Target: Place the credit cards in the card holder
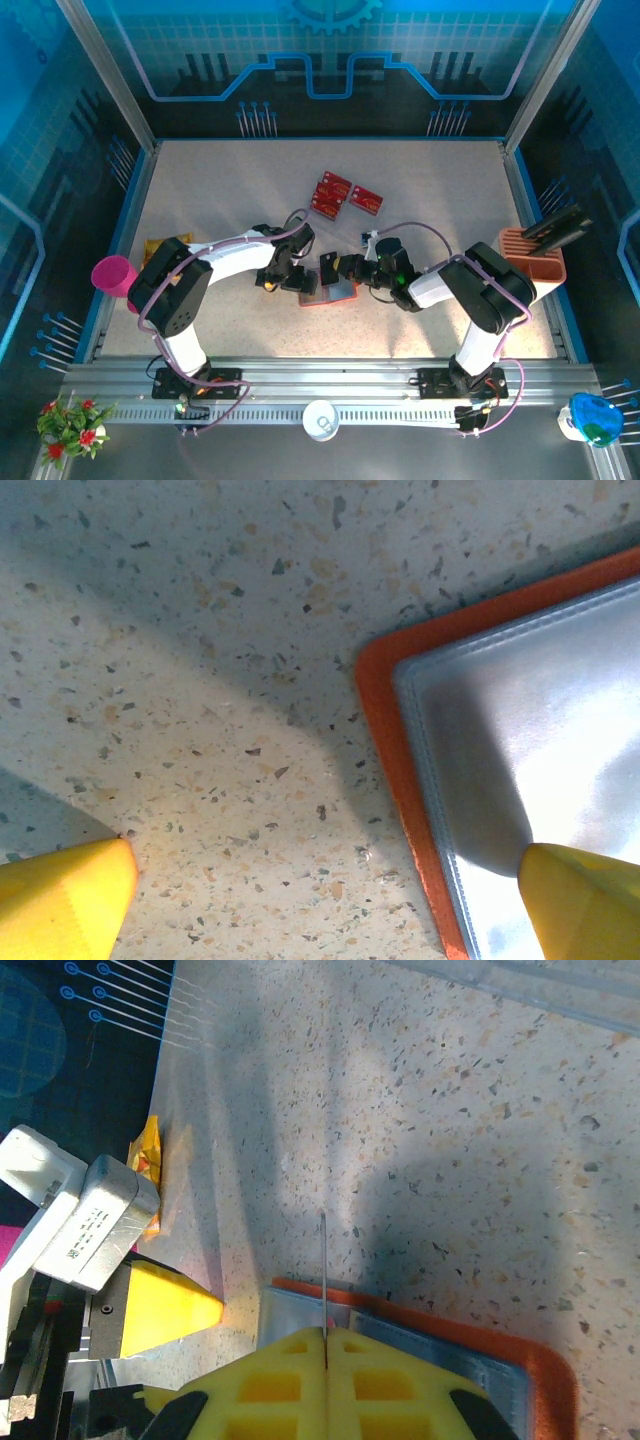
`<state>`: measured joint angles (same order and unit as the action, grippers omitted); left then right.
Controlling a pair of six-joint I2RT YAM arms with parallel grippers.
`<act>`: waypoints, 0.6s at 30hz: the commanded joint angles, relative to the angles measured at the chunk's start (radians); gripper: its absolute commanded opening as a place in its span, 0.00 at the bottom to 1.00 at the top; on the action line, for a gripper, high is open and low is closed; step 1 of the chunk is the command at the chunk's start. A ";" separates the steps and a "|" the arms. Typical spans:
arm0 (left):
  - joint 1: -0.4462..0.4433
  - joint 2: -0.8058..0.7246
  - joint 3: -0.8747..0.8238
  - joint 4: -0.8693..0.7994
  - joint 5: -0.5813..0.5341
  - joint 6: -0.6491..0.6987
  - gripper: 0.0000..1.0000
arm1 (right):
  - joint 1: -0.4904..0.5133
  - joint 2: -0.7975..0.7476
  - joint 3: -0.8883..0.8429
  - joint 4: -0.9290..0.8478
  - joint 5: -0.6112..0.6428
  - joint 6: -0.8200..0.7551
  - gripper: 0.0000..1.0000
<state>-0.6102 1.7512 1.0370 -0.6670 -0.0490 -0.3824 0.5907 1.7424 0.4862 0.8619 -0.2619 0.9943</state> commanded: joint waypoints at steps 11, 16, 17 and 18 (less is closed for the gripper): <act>-0.005 0.024 -0.059 -0.026 -0.023 0.007 0.99 | 0.044 0.011 -0.051 0.020 0.015 -0.030 0.00; -0.006 0.020 -0.065 -0.025 -0.021 0.002 0.99 | 0.062 0.009 -0.067 0.030 0.024 -0.026 0.00; -0.006 0.020 -0.067 -0.024 -0.020 0.002 0.99 | 0.064 0.009 -0.071 0.034 0.026 -0.023 0.00; -0.007 0.018 -0.069 -0.023 -0.021 0.000 0.99 | 0.065 0.008 -0.076 0.037 0.029 -0.023 0.00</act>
<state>-0.6102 1.7416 1.0222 -0.6502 -0.0502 -0.3832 0.6365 1.7432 0.4358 0.8886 -0.2516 0.9905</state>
